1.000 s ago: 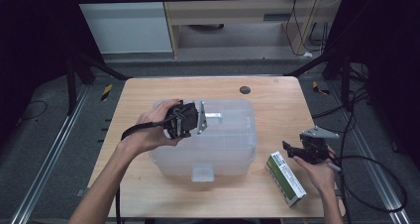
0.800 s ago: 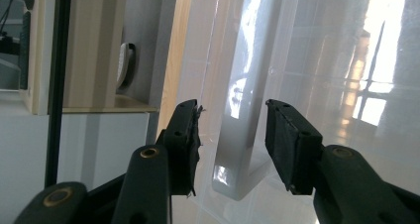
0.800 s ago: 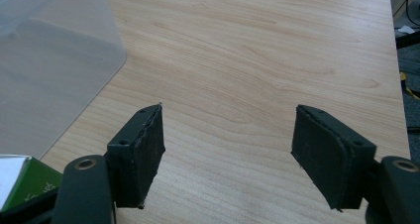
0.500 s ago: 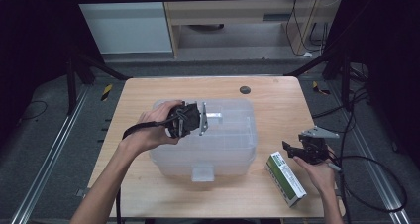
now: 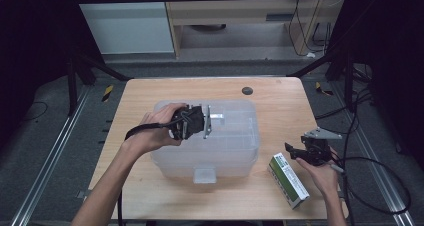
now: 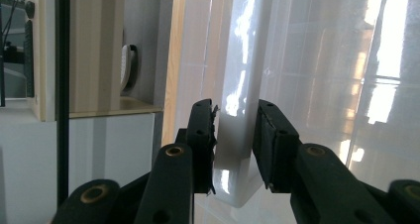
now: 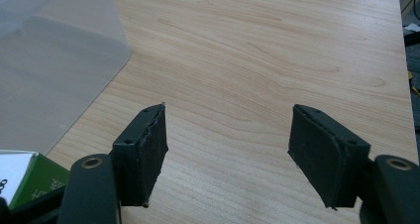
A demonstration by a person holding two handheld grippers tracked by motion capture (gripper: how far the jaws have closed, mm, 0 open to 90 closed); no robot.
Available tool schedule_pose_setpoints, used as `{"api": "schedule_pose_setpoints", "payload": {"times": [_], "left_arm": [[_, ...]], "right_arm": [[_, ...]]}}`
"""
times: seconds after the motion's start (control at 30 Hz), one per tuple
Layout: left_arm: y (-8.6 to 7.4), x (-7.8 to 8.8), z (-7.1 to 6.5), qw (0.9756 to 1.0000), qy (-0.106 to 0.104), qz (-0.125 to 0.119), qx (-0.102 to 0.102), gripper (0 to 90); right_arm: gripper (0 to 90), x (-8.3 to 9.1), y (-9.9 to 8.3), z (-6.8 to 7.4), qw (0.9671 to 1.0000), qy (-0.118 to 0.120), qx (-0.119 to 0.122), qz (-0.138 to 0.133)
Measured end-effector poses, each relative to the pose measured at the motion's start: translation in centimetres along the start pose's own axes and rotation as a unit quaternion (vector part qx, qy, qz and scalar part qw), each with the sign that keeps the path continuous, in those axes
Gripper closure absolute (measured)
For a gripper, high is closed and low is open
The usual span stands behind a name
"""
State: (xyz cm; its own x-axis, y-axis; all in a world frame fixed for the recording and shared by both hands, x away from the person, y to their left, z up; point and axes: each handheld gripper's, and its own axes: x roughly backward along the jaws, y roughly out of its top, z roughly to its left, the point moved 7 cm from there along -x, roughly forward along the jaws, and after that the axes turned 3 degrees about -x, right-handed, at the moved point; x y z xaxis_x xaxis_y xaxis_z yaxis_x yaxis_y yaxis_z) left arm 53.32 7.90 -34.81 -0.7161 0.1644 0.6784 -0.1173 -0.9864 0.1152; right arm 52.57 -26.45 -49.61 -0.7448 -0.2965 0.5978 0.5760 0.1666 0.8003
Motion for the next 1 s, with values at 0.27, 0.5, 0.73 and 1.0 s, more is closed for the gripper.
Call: {"api": "schedule_pose_setpoints", "payload": {"times": [0.27, 0.5, 0.73, 1.0], "left_arm": [[0.0, 0.1, -0.1, 0.9999, 0.0, 0.009, -0.005, 72.9], [0.1, 0.1, -0.1, 0.9999, 0.001, 0.012, -0.009, 73.7], [0.1, 0.2, 0.0, 0.9999, -0.003, 0.011, -0.012, 74.1], [0.2, 0.2, 0.0, 0.9997, -0.007, 0.014, -0.016, 74.6]], "right_arm": [[31.4, 0.1, 0.1, 0.0, 1.0, 0.001, 0.001, -0.001], [31.7, 0.2, 0.2, 0.1, 1.0, 0.002, 0.002, -0.003], [32.0, 0.8, 0.8, 0.4, 0.9999, 0.005, 0.005, -0.011], [33.4, 1.5, 1.6, 1.0, 0.9996, 0.015, 0.008, -0.021]]}}
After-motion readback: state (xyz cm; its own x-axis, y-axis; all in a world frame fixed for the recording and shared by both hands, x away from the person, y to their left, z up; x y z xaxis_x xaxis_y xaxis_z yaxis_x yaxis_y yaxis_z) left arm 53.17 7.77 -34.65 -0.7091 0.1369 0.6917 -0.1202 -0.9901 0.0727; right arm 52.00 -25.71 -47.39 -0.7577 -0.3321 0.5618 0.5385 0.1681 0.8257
